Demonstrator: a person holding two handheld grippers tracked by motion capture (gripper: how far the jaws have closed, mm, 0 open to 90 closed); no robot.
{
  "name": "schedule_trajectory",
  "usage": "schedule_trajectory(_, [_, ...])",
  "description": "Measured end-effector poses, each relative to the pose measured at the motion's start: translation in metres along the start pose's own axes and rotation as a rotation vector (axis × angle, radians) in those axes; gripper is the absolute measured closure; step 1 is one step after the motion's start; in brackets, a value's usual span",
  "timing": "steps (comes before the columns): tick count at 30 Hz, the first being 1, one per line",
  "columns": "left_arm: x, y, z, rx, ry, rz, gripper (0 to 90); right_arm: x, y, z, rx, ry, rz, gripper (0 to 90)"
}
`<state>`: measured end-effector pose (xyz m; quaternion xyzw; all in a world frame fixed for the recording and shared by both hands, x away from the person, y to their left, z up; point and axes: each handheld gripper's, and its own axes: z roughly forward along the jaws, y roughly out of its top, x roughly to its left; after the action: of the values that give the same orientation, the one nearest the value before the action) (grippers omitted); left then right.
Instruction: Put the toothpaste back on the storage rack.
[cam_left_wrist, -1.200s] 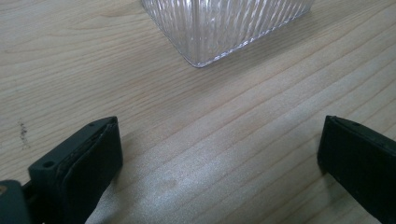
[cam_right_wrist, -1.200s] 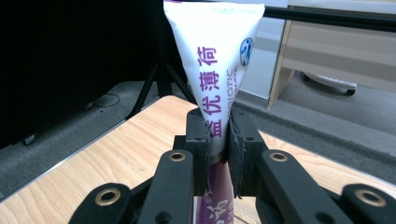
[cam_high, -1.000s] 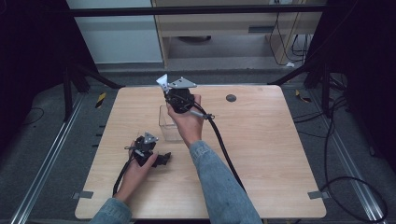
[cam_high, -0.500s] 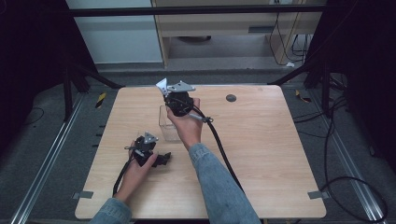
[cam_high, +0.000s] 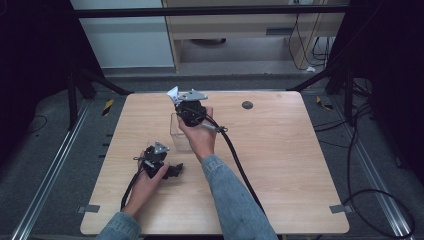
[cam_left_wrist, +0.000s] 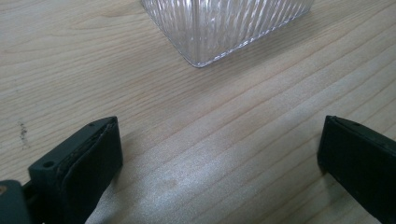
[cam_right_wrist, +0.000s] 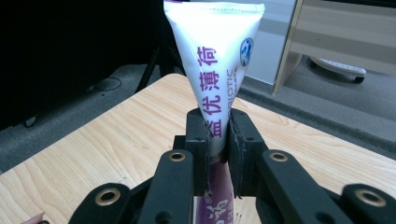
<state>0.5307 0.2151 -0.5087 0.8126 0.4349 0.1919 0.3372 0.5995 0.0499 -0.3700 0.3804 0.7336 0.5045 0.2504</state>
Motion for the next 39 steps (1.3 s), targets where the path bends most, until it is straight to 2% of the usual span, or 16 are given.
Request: schedule_trajectory(39, [0.000, 0.000, 0.000, 0.003, -0.001, 0.002, 0.0, -0.002, -0.015, 0.017, 0.051, -0.013, 0.008, 79.4])
